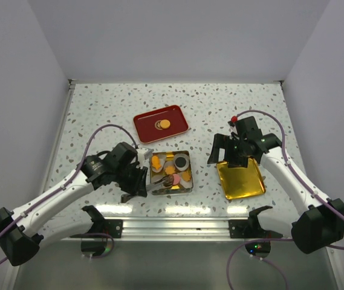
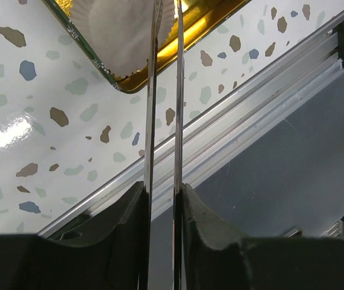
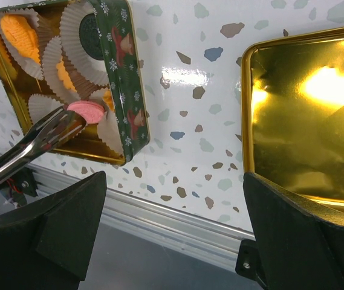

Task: Pack the cookies

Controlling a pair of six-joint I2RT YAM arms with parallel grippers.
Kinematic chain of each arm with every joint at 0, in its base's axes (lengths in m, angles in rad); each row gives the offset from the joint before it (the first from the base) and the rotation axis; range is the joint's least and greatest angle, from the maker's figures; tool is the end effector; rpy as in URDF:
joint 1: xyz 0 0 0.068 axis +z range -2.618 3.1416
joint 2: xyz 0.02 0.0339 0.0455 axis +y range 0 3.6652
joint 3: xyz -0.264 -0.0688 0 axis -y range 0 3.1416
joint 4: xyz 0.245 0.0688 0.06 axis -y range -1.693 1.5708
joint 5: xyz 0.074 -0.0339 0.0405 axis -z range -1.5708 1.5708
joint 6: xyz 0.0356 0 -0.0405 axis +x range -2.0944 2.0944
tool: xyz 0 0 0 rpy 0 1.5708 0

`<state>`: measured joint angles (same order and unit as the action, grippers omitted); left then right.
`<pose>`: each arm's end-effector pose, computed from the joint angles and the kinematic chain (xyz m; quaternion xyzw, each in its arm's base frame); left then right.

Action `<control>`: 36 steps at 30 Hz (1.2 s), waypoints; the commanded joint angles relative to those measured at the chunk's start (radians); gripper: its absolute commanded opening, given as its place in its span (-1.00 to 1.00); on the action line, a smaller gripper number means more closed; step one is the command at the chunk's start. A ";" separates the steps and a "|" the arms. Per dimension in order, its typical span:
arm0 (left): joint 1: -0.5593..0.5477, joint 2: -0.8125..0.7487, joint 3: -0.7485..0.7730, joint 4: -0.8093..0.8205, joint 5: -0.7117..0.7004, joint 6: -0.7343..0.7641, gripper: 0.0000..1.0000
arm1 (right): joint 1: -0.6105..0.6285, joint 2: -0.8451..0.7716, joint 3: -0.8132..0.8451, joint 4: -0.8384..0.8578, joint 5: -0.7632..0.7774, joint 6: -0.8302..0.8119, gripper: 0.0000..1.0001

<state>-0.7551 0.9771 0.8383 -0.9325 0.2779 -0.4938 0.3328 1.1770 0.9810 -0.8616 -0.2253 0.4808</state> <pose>0.1208 -0.1271 0.2628 0.1590 0.9470 -0.2520 0.1201 0.2092 0.0807 0.2737 0.0426 0.9606 0.1996 0.1886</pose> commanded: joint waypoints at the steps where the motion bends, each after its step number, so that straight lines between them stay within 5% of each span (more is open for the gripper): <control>1: -0.004 -0.026 0.053 0.043 0.000 0.004 -0.43 | -0.005 -0.020 0.007 -0.008 0.009 -0.004 0.97; 16: -0.004 -0.087 0.177 -0.095 -0.062 -0.006 -0.56 | -0.003 -0.013 -0.005 0.007 -0.006 0.005 0.97; 29: -0.004 -0.183 0.076 -0.235 -0.114 -0.002 -0.54 | -0.003 -0.004 -0.031 0.036 -0.028 0.025 0.97; 36: -0.006 -0.178 0.039 -0.232 -0.112 0.006 -0.28 | -0.003 0.000 -0.034 0.038 -0.028 0.027 0.97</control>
<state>-0.7555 0.8036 0.8822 -1.1606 0.1692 -0.4953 0.3328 1.1774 0.9474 -0.8448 -0.2302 0.4973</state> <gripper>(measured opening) 0.349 0.986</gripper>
